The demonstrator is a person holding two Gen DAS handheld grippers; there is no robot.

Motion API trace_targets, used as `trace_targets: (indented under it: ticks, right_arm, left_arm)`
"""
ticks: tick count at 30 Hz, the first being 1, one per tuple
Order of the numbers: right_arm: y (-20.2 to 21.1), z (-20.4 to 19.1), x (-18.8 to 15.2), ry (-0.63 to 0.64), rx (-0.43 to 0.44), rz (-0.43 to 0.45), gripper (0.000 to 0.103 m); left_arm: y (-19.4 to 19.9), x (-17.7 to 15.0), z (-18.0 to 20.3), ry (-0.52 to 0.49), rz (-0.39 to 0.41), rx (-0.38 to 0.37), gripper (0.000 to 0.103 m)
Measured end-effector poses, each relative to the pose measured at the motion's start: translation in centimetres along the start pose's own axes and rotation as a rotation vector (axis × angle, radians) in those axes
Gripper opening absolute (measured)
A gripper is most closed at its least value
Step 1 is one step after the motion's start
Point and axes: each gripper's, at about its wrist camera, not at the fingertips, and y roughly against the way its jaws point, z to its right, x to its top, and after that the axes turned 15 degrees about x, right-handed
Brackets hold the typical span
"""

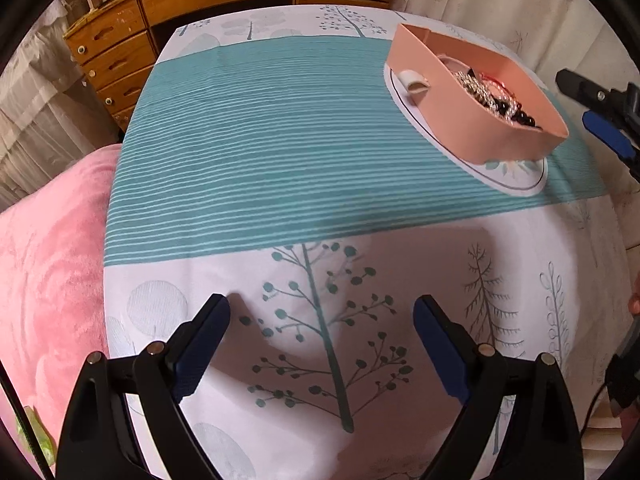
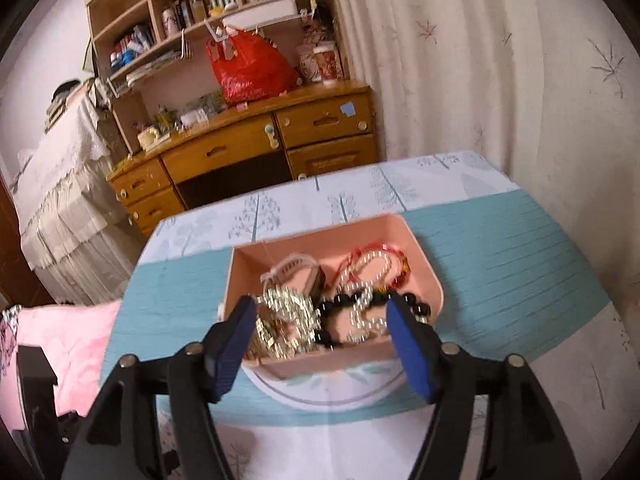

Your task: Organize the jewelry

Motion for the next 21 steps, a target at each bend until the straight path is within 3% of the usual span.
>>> trace_targets:
  ticks: [6,10,12,15,19,21]
  right_arm:
    - [0.0,1.3,-3.2,0.013,0.096,-0.171,0.087]
    - [1.7,2.0,-5.3,0.060,0.056,-0.253,0.094]
    - [2.5,2.9,-6.3,0.028,0.032,-0.354,0.096]
    - [4.7,4.5,-8.5,-0.024,-0.026,-0.553,0.098]
    - [9.1,6.9,-12.3,-0.068,-0.030,-0.801,0.098]
    - [11.5,8.2,-13.6,-0.104,-0.054,-0.856,0.099]
  left_arm:
    - [1.9,-0.7,2.4,0.016,0.018,0.076,0.092]
    - [3.2,-1.5,4.4,0.032,-0.050,0.150,0.092]
    - [4.4,-2.2,5.7,0.032,-0.111,0.209,0.092]
    - [6.9,-3.8,7.2,0.037,-0.162,0.220,0.092]
    - [11.5,-6.0,9.7,-0.006,-0.162,0.240,0.092]
    - [14.2,-7.1,10.9,-0.028,-0.144,0.230,0.092]
